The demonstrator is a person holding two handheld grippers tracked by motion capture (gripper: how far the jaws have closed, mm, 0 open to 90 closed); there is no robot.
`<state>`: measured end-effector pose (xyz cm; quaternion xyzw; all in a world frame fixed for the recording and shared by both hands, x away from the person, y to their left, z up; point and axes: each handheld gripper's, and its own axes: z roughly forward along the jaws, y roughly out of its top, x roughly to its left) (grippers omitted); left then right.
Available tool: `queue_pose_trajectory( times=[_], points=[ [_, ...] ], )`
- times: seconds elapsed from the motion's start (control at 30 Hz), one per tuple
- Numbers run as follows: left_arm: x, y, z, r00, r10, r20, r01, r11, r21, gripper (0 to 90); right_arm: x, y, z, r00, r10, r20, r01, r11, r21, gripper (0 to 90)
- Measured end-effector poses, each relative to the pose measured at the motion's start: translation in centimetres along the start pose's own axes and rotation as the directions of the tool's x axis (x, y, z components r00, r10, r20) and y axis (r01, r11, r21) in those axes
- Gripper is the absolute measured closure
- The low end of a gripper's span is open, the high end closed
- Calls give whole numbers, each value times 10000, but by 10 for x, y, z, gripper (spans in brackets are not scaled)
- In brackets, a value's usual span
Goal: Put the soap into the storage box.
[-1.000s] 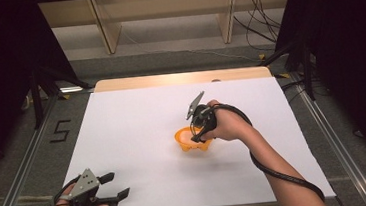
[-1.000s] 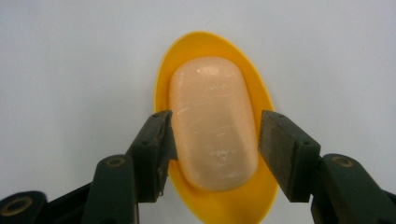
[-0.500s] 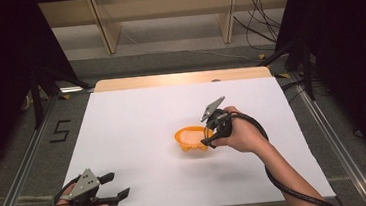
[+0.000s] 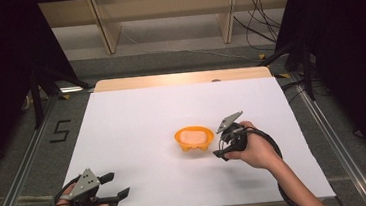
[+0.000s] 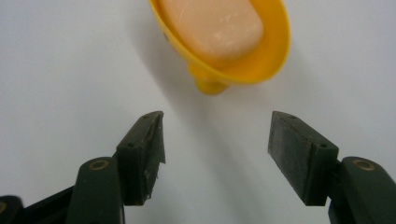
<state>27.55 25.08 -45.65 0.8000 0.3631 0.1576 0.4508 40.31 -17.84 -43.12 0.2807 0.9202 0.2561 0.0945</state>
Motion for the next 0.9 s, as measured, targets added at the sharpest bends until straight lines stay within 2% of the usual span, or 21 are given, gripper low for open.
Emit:
queue_pose_trajectory(
  times=[0.1, 0.17, 0.2, 0.23, 0.37, 0.4, 0.43, 0.47, 0.53, 0.57, 0.63, 0.67, 0.7, 0.73, 0.77, 0.8, 0.83, 0.9],
  points=[
    [0, 0, 1, 10000, -18, -75, 18, 10000, -76, 250, 1, -9, 1, 9995, 329, -7, -329, 9994, 48, 367],
    [0, 0, 0, 10000, -7, -15, 7, 10000, 19, 250, 0, -14, 3, 9998, 199, 17, -199, 9998, -87, 367],
    [0, 0, 0, 10000, -21, -17, 21, 10000, 25, 250, 1, -16, 2, 9990, 429, 79, -429, 9991, 20, 366],
    [0, 0, 0, 10000, -22, -21, 22, 10000, 22, 250, 2, -19, 5, 9977, 617, 264, -614, 9981, -108, 366],
    [1, 0, 0, 10000, 16, -62, -16, 10000, 76, 250, 1, -26, 5, 9979, 634, 159, -631, 9979, -158, 362],
    [0, -1, 0, 9999, -147, -61, 147, 9999, 79, 250, 1, -28, 6, 9971, 743, 165, -741, 9972, -131, 363],
    [1, -1, 0, 10000, 25, -64, -24, 10000, 78, 250, 0, -30, 8, 9979, 629, 163, -623, 9973, -392, 363],
    [0, -1, 1, 10000, -57, -35, 57, 10000, 29, 250, 0, -32, 8, 9956, 909, 248, -896, 9948, -478, 363],
    [0, -1, 1, 10000, -50, -39, 50, 10000, 35, 250, -1, -34, 6, 9962, 852, 202, -842, 9953, -473, 363],
    [0, -1, 0, 10000, -50, -43, 50, 10000, 32, 250, 2, -38, 8, 9915, 1295, 103, -1285, 9892, -707, 361],
    [1, 0, 0, 10000, 17, -68, -17, 10000, 79, 250, 1, -41, 8, 9915, 1293, 176, -1280, 9899, -614, 361],
    [1, 0, 0, 10000, 17, -68, -17, 10000, 79, 250, 0, -43, 9, 9925, 1222, -14, -1219, 9887, -870, 363],
    [-1, -1, 1, 9996, -273, 13, 273, 9996, -27, 250, 1, -44, 9, 9907, 1358, 57, -1350, 9878, -777, 366],
    [-1, -1, 1, 9996, -273, 13, 273, 9996, -27, 250, 1, -44, 9, 9907, 1358, 57, -1350, 9878, -777, 366],
    [0, 0, 0, 10000, 35, -5, -35, 10000, 44, 250, 1, -46, 11, 9897, 1429, 122, -1414, 9866, -816, 377],
    [-2, 0, 2, 10000, -24, -73, 23, 9999, -105, 250, 0, -48, 10, 9901, 1405, 6, -1401, 9870, -794, 387],
    [-1, 1, 0, 10000, 48, -8, -48, 10000, 44, 250, 2, -48, 11, 9840, 1778, 83, -1764, 9805, -868, 398],
    [-1, 1, 0, 10000, 42, 2, -42, 10000, 39, 250, 0, -47, 8, 9832, 1827, -42, -1822, 9785, -962, 431]
  ],
)
